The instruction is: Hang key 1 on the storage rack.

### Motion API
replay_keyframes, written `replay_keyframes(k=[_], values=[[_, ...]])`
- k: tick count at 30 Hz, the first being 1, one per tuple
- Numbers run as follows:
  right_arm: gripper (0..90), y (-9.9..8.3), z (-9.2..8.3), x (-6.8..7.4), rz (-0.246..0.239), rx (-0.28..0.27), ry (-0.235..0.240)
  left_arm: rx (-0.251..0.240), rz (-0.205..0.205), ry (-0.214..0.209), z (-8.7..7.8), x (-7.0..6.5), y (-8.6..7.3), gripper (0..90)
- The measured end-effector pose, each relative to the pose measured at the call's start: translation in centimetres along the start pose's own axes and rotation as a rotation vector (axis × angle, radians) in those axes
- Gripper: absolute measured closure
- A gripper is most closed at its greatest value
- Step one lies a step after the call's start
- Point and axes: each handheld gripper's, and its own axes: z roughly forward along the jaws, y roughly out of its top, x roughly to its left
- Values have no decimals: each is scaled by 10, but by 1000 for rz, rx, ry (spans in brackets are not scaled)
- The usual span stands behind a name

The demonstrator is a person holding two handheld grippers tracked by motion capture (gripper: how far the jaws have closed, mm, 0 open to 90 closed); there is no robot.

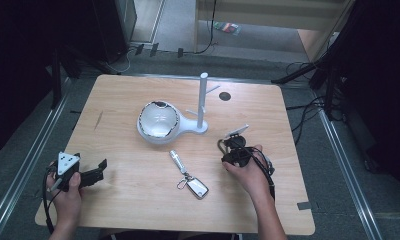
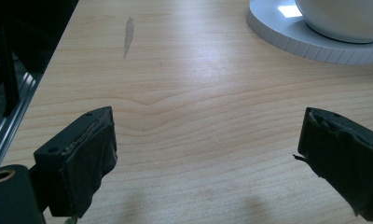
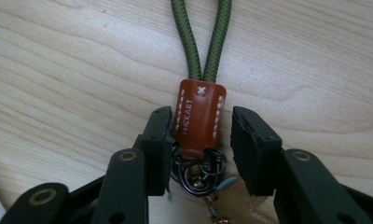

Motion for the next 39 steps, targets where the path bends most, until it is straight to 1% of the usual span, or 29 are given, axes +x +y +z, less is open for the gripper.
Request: replay_keyframes(k=[3, 5, 8, 11, 15, 17, 20, 22, 23, 27, 29, 32, 34, 35, 39], values=[[617, 0, 3, 2, -9, 8, -15, 0, 0, 0, 0, 0, 0, 47], [623, 0, 4, 3, -8, 16, -8, 0, 0, 2, 0, 0, 0, 47], [657, 1, 4, 4, -8, 14, -19, -1, 0, 4, 0, 0, 0, 47], [675, 0, 4, 4, -7, 10, -20, 0, -1, 4, 0, 0, 0, 49], [687, -2, 3, 6, -38, -1, -29, 1, 1, 7, 0, -1, 0, 52], [691, -2, 3, 8, -36, -1, -30, -1, 1, 6, 0, 0, 0, 53], [695, -2, 3, 8, -45, -4, -31, -1, -1, 5, 0, 0, 0, 54], [698, -3, 2, 8, -49, -9, -23, 0, 1, 6, 0, 0, 0, 54], [698, -3, 2, 7, -54, -17, -20, 1, 1, 7, 0, 0, 0, 53], [700, -4, -4, 4, -38, -56, -18, 3, 0, 6, 0, 0, 0, 54], [701, -4, -8, 2, -31, -87, -10, 4, -1, 5, 0, 0, 0, 54], [701, -5, -15, -2, -17, -127, -17, 3, 0, 6, 0, 0, 0, 53], [701, -5, -18, -2, -26, -151, -29, 3, -2, 7, 0, 0, 0, 54], [701, -5, -20, -1, -20, -162, -28, 3, -1, 7, 0, 0, 0, 54], [702, -5, -27, -1, -30, -201, -35, 2, -3, 7, 1, 0, 0, 54]])
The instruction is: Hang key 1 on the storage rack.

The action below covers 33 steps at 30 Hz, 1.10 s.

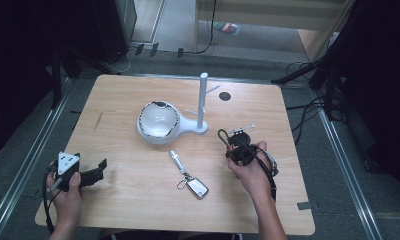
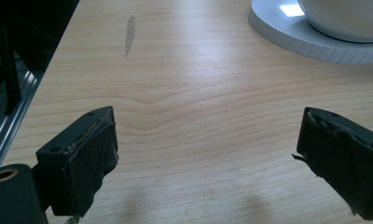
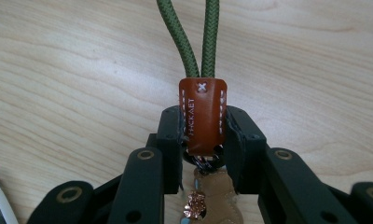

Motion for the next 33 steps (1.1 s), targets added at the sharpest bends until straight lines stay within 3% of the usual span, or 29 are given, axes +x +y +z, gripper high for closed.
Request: replay_keyframes(k=[17, 33], values=[[704, 2, -21, -4, 39, -178, -46, -6, -13, 4, -1, 1, 0, 53], [704, 8, -48, -13, 73, -337, -59, -26, -39, 14, -3, 3, -1, 0]])
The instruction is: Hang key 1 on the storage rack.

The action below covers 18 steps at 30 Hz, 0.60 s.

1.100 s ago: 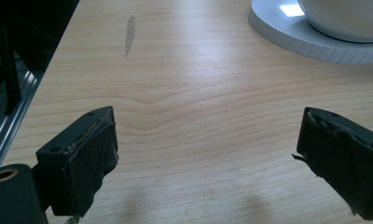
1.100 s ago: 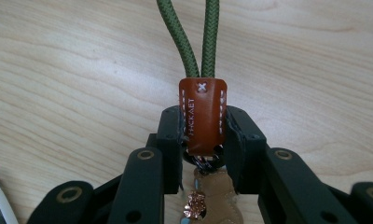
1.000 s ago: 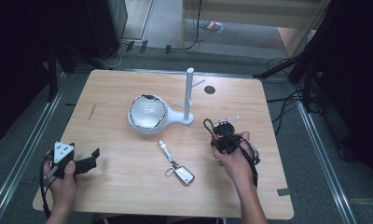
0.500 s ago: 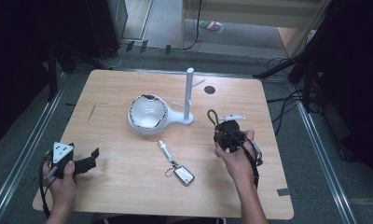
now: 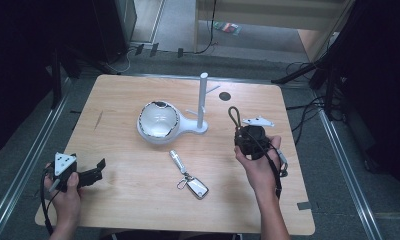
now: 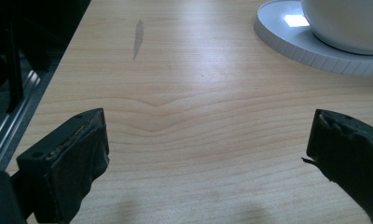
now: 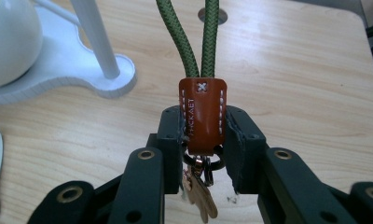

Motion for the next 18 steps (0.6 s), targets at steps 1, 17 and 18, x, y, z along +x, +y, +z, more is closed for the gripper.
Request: replay_keyframes(k=[1, 17, 18], values=[[704, 1, -1, 0, 4, -10, 1, -2, -3, 2, 0, 0, 0, 0], [705, 27, -19, -3, 26, -150, 14, 0, -6, -4, 0, 1, 0, 0], [705, 29, -20, -3, 28, -158, 16, 0, -5, -5, 0, 1, 0, 0]])
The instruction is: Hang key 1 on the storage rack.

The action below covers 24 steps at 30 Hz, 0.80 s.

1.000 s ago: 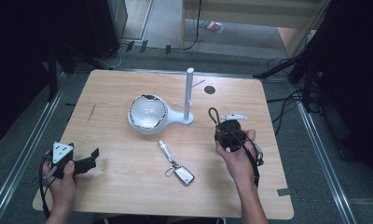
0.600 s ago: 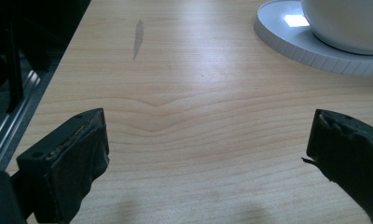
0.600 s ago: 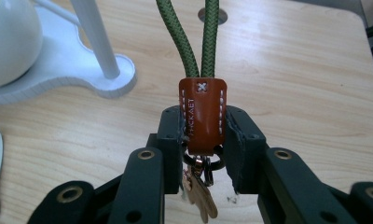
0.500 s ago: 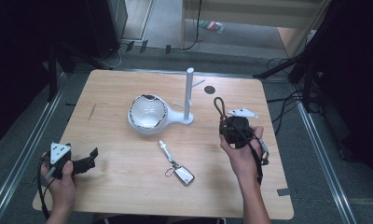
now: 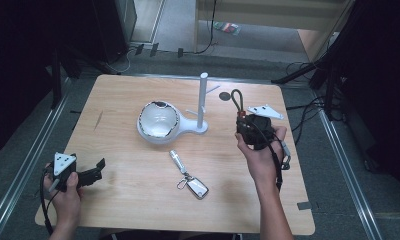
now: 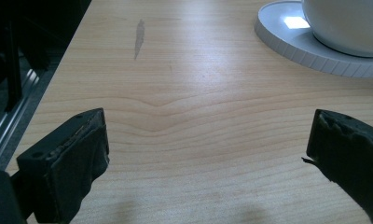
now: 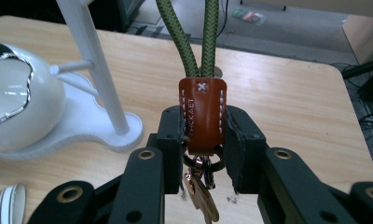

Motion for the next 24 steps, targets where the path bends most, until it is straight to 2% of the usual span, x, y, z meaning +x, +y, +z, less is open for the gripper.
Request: replay_keyframes(k=[11, 24], values=[[705, 13, 8, 9, -4, -44, 31, 1, -1, -4, 0, 0, 0, 0], [705, 16, 22, 18, 1, -42, 55, -1, -6, -7, 0, 1, 0, 0]])
